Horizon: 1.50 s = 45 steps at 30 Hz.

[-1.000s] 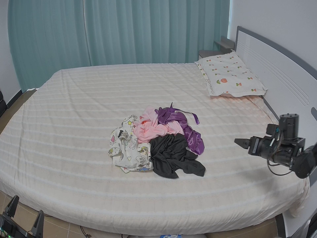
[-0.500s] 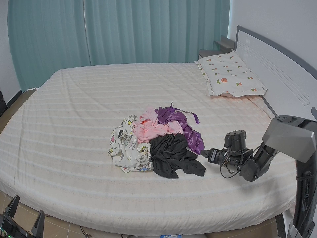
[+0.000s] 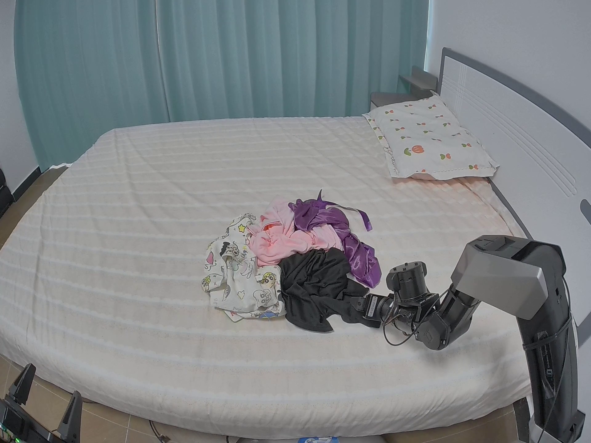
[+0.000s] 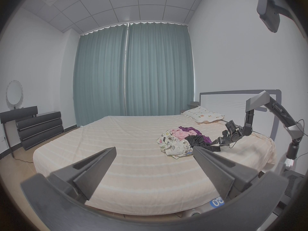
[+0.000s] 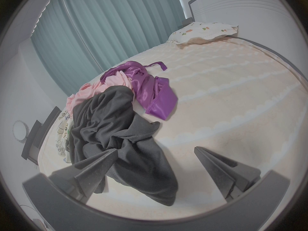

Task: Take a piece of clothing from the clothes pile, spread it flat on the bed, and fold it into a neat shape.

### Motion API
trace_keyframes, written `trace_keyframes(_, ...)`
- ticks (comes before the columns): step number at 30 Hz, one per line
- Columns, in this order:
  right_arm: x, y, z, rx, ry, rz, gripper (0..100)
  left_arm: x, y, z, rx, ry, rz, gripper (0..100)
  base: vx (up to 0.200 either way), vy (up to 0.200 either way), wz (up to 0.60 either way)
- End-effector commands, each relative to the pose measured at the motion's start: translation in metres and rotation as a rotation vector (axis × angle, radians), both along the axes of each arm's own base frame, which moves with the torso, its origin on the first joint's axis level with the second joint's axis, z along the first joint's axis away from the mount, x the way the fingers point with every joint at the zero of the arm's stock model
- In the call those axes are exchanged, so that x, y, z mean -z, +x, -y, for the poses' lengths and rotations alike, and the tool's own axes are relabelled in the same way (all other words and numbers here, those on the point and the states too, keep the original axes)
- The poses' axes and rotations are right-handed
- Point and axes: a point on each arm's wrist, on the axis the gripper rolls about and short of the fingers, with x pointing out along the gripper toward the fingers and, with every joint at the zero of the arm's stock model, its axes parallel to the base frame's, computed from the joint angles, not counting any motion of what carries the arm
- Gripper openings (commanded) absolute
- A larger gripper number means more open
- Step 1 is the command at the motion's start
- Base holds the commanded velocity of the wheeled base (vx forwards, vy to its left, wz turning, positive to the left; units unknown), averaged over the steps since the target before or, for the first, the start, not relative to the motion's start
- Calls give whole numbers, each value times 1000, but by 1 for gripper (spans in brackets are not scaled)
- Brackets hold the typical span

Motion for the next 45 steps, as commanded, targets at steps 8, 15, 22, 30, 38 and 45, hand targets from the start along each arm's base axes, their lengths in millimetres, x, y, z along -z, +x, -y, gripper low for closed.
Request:
trace_keyframes(8, 9, 2, -11, -34, 4, -23, 0, 4, 0, 0, 0, 0, -7, 100, 0, 0, 0)
trace_keyframes(15, -5, 1, -8, 30, 111, -34, 0, 4, 0, 0, 0, 0, -4, 100, 0, 0, 0)
trace_keyframes(22, -39, -23, 3, 148, 331, -73, 0, -103, -19, 0, 42, -202, 263, 100, 0, 0, 0)
trace_keyframes(30, -62, -48, 16, 203, 484, -46, 0, -97, 79, 4, 128, -29, -239, 100, 0, 0, 0)
trace_keyframes(38, -63, -61, 25, 203, 535, 5, 0, -47, 212, 75, 232, -122, -502, 100, 0, 0, 0)
trace_keyframes(45, -64, -63, 27, 204, 545, 13, 0, 32, 272, 155, 181, -115, -667, 100, 0, 0, 0)
